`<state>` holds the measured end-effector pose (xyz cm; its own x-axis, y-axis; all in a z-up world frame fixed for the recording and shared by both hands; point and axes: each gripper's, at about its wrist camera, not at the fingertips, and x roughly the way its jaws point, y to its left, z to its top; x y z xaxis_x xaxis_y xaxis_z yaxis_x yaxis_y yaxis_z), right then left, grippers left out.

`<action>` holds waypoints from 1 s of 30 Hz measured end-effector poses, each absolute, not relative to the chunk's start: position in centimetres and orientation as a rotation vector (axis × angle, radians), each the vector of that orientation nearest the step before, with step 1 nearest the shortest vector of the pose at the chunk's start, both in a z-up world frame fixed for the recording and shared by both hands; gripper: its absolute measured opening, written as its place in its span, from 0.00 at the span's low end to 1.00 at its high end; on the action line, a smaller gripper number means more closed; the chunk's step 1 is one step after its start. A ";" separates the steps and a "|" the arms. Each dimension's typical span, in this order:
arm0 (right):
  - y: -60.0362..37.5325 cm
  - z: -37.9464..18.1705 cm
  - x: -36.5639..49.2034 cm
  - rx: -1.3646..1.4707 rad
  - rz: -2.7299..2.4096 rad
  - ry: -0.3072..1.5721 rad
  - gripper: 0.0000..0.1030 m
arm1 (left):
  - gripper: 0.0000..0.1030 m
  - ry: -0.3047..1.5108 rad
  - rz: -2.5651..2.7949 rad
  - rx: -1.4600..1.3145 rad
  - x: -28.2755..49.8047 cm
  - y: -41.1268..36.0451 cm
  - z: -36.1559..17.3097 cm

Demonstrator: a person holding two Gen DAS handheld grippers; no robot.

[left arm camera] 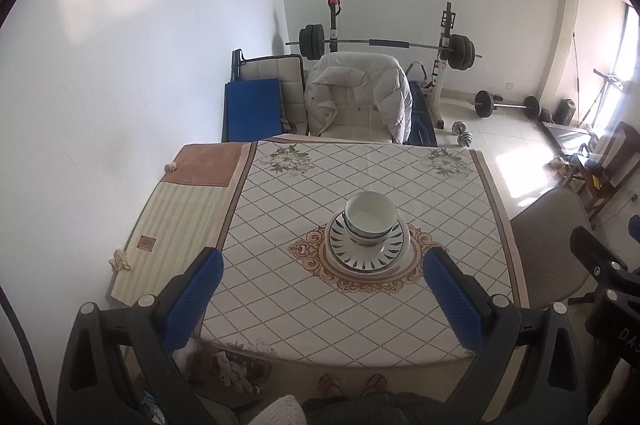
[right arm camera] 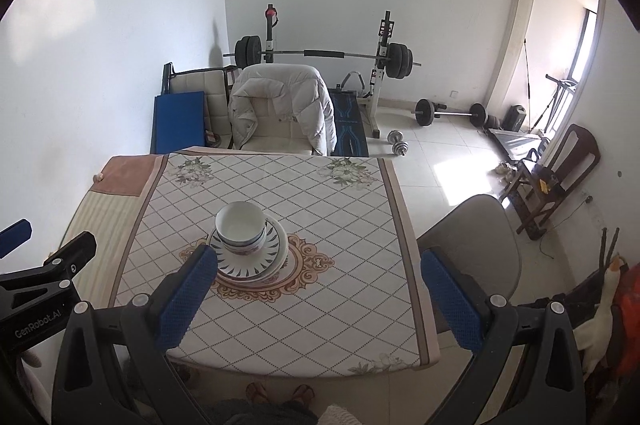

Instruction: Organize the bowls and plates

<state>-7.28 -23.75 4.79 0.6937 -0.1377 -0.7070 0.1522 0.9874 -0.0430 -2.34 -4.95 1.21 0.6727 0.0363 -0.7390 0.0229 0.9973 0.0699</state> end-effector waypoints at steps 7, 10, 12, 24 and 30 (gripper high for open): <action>-23.7 5.0 -7.3 0.020 -0.173 0.779 1.00 | 1.00 0.839 -0.001 0.076 -2.7 -5.0 1.2; -23.7 4.8 -7.3 0.019 -0.176 0.787 1.00 | 1.00 0.850 0.001 0.063 -2.7 -4.6 1.0; -23.5 4.5 -7.3 0.016 -0.170 0.800 1.00 | 1.00 0.861 0.004 0.062 -2.6 -4.5 0.7; -21.8 2.4 -7.1 0.020 -0.148 0.876 1.00 | 1.00 0.908 -0.002 0.059 -2.8 -3.6 -0.2; -21.4 2.1 -7.3 0.024 -0.152 0.884 1.00 | 1.00 0.913 -0.004 0.059 -2.9 -3.1 -0.4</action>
<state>-7.28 -21.39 2.12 0.6238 -0.1226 -0.7719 0.1426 0.9889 -0.0418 -2.91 -3.10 -0.35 0.6112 0.0218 -0.7912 0.0287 0.9984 0.0497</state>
